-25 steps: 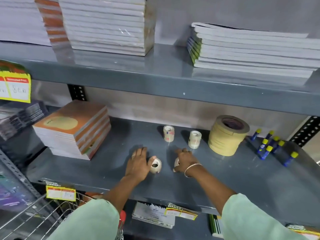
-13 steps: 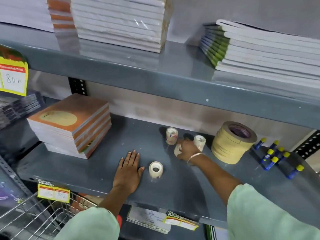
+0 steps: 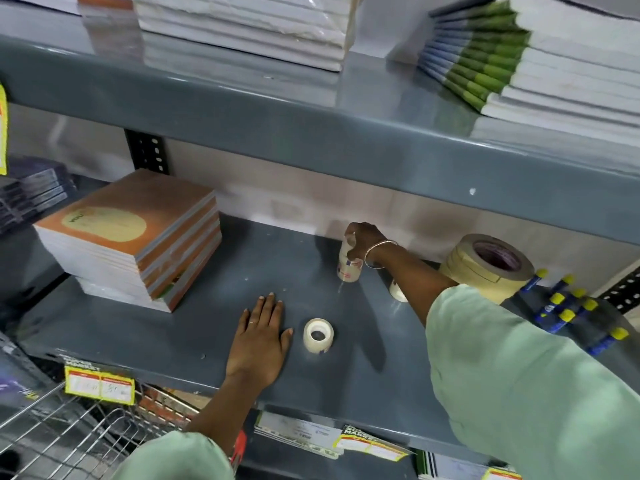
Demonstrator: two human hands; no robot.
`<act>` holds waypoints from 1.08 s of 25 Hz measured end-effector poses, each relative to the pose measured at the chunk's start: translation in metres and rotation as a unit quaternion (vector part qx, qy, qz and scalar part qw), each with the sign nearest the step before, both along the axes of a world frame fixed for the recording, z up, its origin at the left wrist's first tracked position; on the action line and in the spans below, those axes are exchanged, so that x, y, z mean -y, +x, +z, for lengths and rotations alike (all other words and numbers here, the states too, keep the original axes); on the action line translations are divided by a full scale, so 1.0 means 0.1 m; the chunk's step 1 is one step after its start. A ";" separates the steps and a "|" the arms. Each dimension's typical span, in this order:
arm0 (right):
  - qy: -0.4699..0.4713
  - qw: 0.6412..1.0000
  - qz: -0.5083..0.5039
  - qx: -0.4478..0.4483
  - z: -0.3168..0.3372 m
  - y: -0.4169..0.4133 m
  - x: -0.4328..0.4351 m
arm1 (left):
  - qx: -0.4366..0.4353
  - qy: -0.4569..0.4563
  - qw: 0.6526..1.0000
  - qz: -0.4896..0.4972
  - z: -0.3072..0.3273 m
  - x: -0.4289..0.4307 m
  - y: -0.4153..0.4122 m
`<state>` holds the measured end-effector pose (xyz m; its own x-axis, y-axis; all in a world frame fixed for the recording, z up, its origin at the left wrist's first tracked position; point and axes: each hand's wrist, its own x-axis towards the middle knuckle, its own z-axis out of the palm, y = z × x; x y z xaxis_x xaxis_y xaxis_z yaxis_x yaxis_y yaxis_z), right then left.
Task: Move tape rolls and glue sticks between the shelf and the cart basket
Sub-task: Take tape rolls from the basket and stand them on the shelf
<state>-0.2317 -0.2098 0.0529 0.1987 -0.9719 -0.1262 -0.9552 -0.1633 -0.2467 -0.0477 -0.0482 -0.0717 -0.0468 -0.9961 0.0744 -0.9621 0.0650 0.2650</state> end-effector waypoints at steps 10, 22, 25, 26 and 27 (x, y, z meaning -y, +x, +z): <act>-0.095 0.995 -0.006 0.001 0.06 0.07 -0.23 | 0.003 0.009 1.000 0.001 0.02 -0.01 -0.01; 0.027 0.989 0.144 0.023 -0.60 0.24 -1.42 | 0.009 0.021 1.000 0.001 0.03 0.00 -0.02; -0.024 0.993 0.095 0.067 -0.37 0.03 -1.17 | 0.011 0.027 1.000 0.002 0.03 0.00 -0.01; -0.052 0.994 0.061 0.070 -0.25 -0.09 -1.03 | 0.010 0.030 1.000 0.001 0.03 0.01 -0.01; -0.075 0.995 0.024 0.064 -0.13 -0.24 -0.88 | 0.010 0.031 0.999 0.000 0.03 0.00 -0.01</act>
<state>-0.2561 -0.1215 0.0396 0.2507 -0.9668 0.0487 -0.9080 -0.2523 -0.3345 -0.0485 -0.0486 -0.0682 -0.0475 -0.9988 0.0114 -0.9672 0.0488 0.2494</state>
